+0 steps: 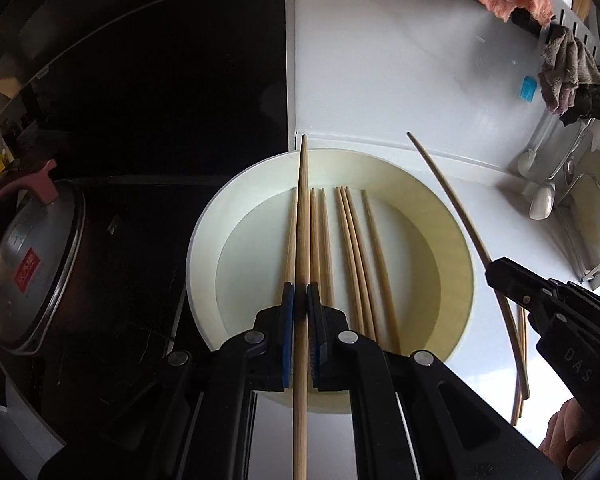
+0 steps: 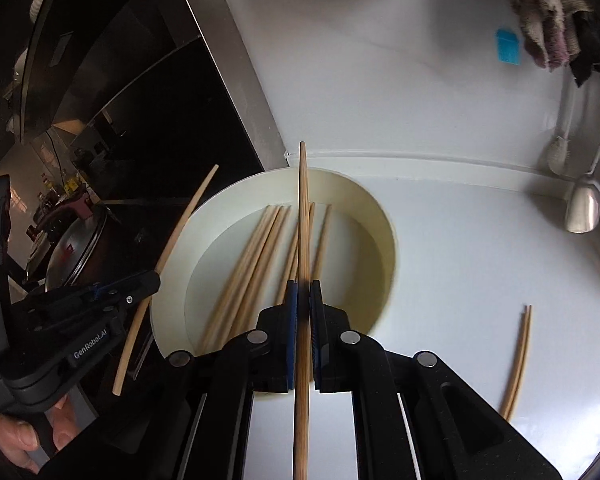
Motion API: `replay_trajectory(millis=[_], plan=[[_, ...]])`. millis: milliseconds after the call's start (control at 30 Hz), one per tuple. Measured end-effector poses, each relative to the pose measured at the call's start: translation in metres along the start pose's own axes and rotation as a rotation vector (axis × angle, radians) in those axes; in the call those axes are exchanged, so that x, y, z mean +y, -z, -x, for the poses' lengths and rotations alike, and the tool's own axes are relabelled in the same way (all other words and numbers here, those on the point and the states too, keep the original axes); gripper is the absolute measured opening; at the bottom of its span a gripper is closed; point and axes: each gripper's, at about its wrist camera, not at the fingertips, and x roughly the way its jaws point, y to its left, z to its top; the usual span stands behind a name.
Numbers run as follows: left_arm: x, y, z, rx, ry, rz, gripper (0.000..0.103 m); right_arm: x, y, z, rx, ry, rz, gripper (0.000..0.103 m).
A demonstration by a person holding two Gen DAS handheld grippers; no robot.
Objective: Organize utensils
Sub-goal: 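Carry both held chopsticks over the white water basin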
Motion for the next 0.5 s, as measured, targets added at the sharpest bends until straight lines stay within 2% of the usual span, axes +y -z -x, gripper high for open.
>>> replay_trajectory(millis=[267, 500], plan=[[0.018, -0.012, -0.052, 0.079, 0.070, -0.043, 0.007, 0.013, -0.012, -0.074, 0.114, 0.052, -0.066, 0.006], [0.019, -0.017, -0.093, 0.145, 0.101, -0.070, 0.007, 0.003, -0.008, -0.109, 0.192, 0.093, -0.106, 0.006]])
